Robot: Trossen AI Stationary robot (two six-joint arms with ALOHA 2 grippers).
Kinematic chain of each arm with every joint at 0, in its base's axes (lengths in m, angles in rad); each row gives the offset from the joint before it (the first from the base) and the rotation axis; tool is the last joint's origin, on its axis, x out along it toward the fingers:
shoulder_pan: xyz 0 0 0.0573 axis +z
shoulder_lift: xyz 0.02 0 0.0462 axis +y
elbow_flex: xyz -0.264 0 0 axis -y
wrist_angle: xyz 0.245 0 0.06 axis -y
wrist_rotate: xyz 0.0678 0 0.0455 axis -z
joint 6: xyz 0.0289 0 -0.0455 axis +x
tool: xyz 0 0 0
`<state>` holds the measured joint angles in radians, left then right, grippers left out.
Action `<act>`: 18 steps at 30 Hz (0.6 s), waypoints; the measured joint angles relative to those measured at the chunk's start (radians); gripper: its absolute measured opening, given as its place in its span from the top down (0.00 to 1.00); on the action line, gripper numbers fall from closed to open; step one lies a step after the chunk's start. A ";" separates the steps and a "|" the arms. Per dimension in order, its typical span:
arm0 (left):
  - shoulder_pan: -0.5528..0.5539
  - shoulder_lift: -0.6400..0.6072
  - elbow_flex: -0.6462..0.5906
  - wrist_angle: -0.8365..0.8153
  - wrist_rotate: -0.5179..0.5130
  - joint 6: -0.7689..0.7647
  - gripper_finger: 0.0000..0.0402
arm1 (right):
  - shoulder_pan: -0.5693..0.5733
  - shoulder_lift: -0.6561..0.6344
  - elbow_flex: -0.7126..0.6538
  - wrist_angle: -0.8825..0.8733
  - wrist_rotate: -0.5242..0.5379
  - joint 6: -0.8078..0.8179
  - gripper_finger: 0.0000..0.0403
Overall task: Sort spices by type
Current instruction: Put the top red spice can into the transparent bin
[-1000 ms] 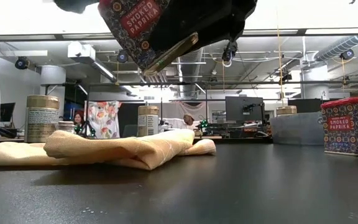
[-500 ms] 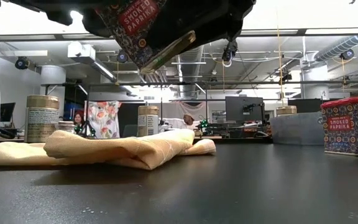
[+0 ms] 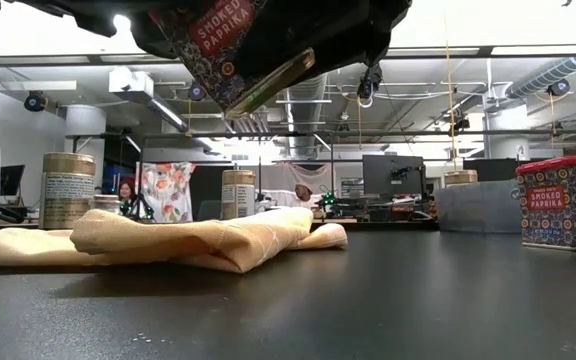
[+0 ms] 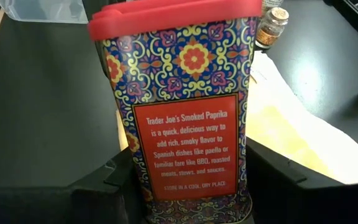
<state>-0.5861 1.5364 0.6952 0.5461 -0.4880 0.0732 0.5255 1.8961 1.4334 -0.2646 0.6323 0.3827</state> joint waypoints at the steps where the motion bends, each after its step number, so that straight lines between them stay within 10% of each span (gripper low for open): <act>1: -0.001 0.000 0.000 0.001 -0.004 -0.002 0.51 | 0.000 0.000 0.000 0.001 0.000 0.001 0.46; 9: -0.034 0.000 0.000 -0.005 -0.143 -0.057 0.51 | -0.001 0.000 0.002 0.014 0.015 0.010 0.15; 18: -0.157 -0.020 0.112 -0.312 -0.307 -0.186 0.51 | 0.013 -0.060 0.002 -0.055 0.004 0.044 0.13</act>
<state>-0.7427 1.5162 0.8077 0.2339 -0.7953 -0.1132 0.5385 1.8366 1.4353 -0.3196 0.6361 0.4272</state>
